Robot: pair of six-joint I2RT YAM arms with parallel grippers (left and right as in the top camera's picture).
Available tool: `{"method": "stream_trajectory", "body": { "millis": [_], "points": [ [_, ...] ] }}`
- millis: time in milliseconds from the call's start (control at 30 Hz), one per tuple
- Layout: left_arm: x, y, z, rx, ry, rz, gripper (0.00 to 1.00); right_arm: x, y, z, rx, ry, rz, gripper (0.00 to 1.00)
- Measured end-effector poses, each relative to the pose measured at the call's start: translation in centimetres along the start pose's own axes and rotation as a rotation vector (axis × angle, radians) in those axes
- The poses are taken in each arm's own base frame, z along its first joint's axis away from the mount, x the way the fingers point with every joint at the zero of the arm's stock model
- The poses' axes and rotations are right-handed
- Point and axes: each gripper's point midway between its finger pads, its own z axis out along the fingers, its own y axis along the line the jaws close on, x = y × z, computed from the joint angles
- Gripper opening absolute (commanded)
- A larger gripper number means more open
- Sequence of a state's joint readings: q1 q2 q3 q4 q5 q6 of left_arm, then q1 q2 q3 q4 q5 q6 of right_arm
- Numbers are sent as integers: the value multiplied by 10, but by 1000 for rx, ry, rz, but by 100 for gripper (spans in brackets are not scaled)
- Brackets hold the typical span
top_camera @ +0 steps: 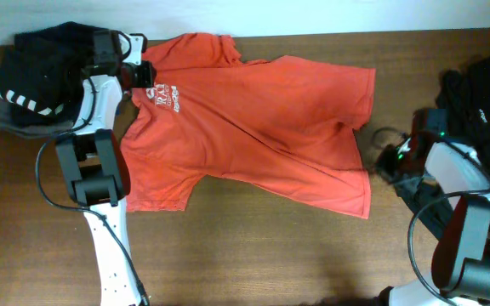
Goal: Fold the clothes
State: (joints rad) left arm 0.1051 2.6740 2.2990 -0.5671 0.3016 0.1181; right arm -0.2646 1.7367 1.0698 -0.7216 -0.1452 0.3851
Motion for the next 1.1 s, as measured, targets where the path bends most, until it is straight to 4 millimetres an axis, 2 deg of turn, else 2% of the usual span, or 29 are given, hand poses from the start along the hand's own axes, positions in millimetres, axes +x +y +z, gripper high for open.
{"method": "stream_trajectory", "body": {
  "millis": [33, 200, 233, 267, 300, 400, 433, 533, 667, 733, 800, 933, 1100],
  "points": [
    [2, 1, -2, -3, 12, -9, 32, -7, 2, -4, -4, -17, -6, 27],
    [22, -2, -23, -19, 163, -63, 32, -29, 15, -31, -16, -58, -36, 34],
    [27, -3, -28, -24, 198, -75, 38, -33, 17, -34, -20, -65, -39, 34],
    [33, -5, -34, -24, 240, -87, 58, -36, 21, -38, -31, -75, -47, 34],
    [37, -8, -40, -25, 272, -99, 71, -41, 25, -41, -48, -88, -59, 34],
    [38, -15, -57, -32, 325, -119, 95, -53, 39, -44, -107, -135, -113, 34],
    [37, -17, -63, -33, 335, -129, 99, -56, 43, -45, -120, -149, -129, 32],
    [29, -23, -77, -36, 333, -138, 99, -65, 57, -36, -167, -169, -182, 24],
    [36, -29, -83, -30, 373, -146, 99, -60, 85, -13, -235, -142, -265, 17],
    [38, -31, -84, -29, 386, -149, 99, -47, 104, 3, -263, -105, -317, 12],
    [40, -32, -84, -30, 393, -149, 99, -33, 118, 19, -270, -66, -362, 11],
    [44, -34, -86, -28, 414, -153, 99, -15, 127, 41, -252, -7, -395, 11],
    [45, -34, -87, -28, 417, -154, 99, -20, 118, 45, -220, -16, -377, 10]
  ]
}}
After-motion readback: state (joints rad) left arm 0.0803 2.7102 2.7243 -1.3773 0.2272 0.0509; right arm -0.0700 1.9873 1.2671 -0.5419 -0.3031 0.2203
